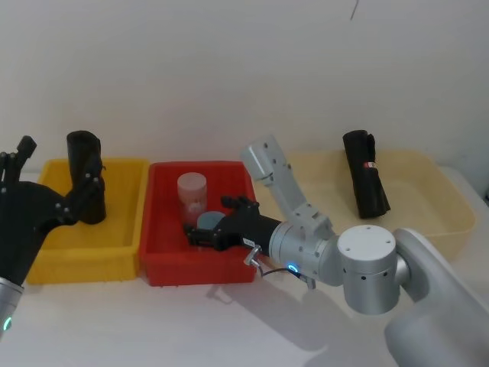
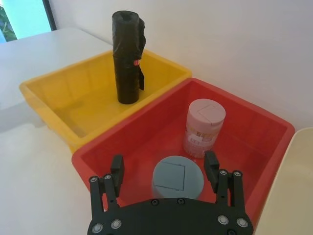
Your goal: Pick up the garbage bag with the one hand and transfer it to the other hand.
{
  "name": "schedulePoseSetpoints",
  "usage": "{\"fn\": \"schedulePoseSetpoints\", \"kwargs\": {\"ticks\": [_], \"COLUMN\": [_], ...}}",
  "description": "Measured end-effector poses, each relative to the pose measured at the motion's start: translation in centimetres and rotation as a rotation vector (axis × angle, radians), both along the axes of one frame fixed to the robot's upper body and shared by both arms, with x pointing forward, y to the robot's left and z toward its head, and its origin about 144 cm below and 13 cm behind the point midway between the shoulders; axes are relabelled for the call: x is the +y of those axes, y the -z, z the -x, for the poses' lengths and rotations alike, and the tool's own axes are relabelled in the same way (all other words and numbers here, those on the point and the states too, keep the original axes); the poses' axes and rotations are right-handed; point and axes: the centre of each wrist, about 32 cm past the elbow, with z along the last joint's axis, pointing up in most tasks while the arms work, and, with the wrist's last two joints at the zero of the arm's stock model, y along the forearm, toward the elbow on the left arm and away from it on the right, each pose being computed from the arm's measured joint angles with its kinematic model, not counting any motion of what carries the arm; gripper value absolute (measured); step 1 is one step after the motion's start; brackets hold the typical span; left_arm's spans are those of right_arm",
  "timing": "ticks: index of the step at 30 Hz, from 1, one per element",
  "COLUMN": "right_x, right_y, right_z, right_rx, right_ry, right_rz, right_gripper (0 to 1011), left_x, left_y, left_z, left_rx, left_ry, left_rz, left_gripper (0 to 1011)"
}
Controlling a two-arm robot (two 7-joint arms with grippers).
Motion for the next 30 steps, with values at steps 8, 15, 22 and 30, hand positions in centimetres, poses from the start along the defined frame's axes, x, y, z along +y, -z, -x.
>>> {"fn": "schedulePoseSetpoints", "kwargs": {"ticks": [8, 15, 22, 30], "right_x": [0.1, 0.2, 0.2, 0.2], "right_y": [0.3, 0.7, 0.9, 1.1], "right_z": [-0.3, -0.6, -0.8, -1.1], "right_rx": [-0.006, 0.004, 0.013, 0.030], "right_ry": [0.009, 0.019, 0.025, 0.037], "right_rz": [0.014, 0.022, 0.027, 0.034], "right_gripper": [1000, 1000, 1000, 1000], "left_x": [0.0, 0.0, 0.0, 0.0], "left_y": [0.0, 0.0, 0.0, 0.0], "left_z": [0.0, 0.0, 0.0, 0.0], "left_rx": [0.000, 0.000, 0.000, 0.000], "left_ry": [0.000, 0.000, 0.000, 0.000], "left_rz": [0.000, 0.000, 0.000, 0.000], "left_gripper": [1000, 1000, 1000, 1000]}}
